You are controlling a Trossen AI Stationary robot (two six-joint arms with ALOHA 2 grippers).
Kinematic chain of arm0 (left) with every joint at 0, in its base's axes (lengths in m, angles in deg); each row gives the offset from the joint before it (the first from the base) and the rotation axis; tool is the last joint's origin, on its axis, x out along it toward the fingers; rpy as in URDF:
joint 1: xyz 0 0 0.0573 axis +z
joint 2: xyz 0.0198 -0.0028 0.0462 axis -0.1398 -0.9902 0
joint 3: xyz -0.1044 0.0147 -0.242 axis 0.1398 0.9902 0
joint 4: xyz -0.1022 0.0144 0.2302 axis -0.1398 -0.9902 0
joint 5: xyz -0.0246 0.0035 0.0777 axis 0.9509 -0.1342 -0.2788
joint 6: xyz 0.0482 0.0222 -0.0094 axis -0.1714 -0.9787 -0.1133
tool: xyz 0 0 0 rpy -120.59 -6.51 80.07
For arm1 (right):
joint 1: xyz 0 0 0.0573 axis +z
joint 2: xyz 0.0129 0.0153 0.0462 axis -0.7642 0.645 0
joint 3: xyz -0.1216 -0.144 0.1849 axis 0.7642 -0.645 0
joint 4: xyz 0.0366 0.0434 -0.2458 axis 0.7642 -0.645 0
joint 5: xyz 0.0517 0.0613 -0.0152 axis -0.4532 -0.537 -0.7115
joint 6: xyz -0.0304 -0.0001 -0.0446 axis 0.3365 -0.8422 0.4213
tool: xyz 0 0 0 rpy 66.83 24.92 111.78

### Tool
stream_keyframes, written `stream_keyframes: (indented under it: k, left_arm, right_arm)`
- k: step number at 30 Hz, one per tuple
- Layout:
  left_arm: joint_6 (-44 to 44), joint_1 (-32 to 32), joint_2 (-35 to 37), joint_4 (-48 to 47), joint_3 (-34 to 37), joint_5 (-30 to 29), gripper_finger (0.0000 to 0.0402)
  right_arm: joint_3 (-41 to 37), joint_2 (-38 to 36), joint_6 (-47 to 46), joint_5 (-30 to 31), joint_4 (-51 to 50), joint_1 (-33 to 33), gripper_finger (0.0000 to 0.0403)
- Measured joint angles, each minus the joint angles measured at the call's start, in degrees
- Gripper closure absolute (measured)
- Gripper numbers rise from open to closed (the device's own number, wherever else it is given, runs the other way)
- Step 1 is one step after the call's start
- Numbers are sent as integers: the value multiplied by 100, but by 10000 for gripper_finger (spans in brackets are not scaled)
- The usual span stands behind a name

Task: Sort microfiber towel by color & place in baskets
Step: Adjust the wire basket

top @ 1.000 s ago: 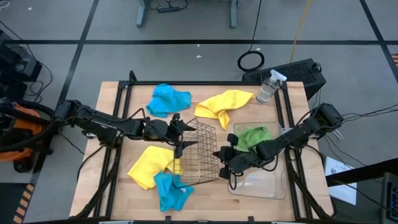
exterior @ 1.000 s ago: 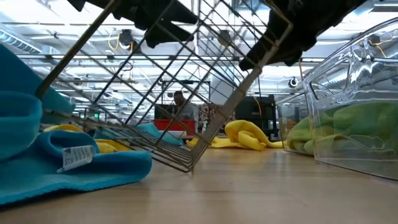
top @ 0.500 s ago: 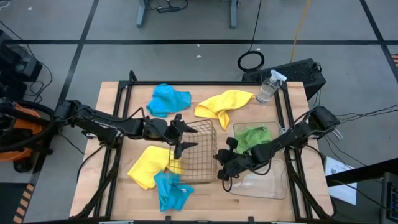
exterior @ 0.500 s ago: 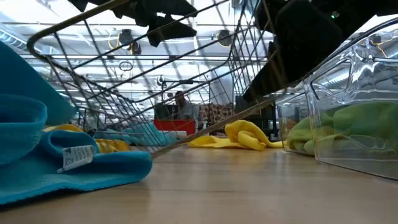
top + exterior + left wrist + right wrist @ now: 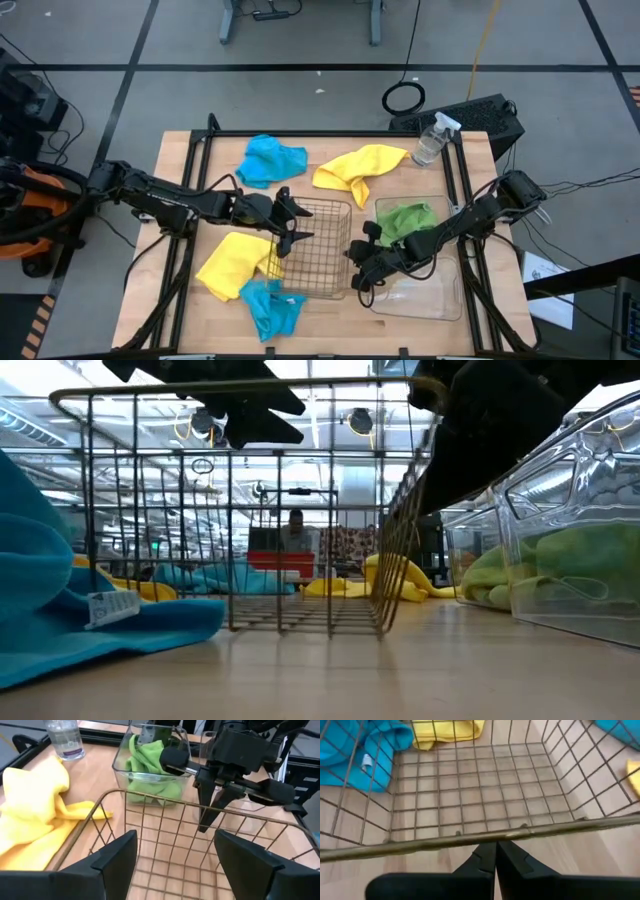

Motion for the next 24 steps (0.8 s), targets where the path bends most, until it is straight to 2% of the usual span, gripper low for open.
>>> stream_keyframes:
  k: [8, 12, 19, 22, 24]
  left_arm:
    - [2, -27, 2, -41, 0, -4, 130]
    - [-1, -27, 204, -377, 4, 4, 130]
    - [348, -145, 930, -2204, -3, -108, 130]
    - [809, -337, 1207, -3413, 50, -335, 130]
    - [1175, -503, 1327, -3738, 189, -454, 130]
  right_arm:
    - [0, -90, 291, -238, -20, 0, 403]
    - [0, -346, 466, -294, -91, 0, 403]
    - [1, -808, 499, -295, -729, 2, 403]
    - [2, -923, 456, -297, -1155, 5, 403]
    - [2, -957, 372, -298, -1385, 27, 403]
